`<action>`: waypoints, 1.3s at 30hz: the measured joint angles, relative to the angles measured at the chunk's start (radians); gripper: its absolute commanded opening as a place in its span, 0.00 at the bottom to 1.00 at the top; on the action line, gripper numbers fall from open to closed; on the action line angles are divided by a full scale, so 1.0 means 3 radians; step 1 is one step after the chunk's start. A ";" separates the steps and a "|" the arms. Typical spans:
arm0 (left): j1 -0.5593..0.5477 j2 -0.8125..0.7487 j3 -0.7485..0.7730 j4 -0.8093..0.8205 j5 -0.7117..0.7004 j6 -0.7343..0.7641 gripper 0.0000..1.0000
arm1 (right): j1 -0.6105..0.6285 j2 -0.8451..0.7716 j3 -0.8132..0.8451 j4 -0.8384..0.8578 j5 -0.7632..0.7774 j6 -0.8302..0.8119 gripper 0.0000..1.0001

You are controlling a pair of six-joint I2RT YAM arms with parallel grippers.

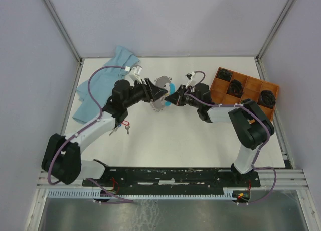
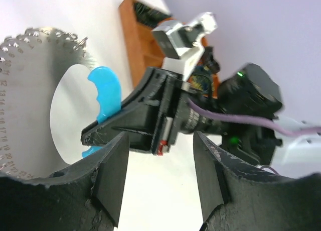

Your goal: Remove the keys from the keyring

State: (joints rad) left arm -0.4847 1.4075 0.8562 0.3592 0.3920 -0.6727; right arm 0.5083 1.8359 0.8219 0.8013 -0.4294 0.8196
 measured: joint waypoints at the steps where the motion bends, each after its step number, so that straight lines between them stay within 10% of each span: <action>1: 0.0000 -0.0163 -0.0041 0.0019 -0.0004 0.0019 0.61 | -0.0038 -0.0060 0.0058 -0.0135 -0.0080 -0.0042 0.01; 7: 0.0000 -0.1102 -0.0514 0.0184 -0.0081 0.0267 0.66 | -0.0228 -0.0539 0.0646 -0.1528 -0.0584 -0.0799 0.01; 12: 0.0000 -0.1748 -0.1152 0.0532 -0.0098 0.0488 0.87 | -0.0248 -0.0921 0.1696 -0.3648 -0.0813 -0.2490 0.01; 22: 0.0000 -0.2158 -0.1698 0.1401 0.0182 0.0669 0.89 | -0.0229 -0.1373 0.3429 -0.6887 0.0092 -0.5315 0.02; 39: -0.0408 -0.1033 -0.1892 0.3031 0.0867 0.1104 0.85 | 0.0706 -0.0974 0.3157 -0.8016 0.1844 -0.6531 0.02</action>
State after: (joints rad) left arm -0.6071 1.0977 0.2886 1.2686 0.6521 -0.3416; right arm 0.7200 1.5436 1.7691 -1.6035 0.1238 -1.1397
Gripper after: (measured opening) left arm 0.872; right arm 0.101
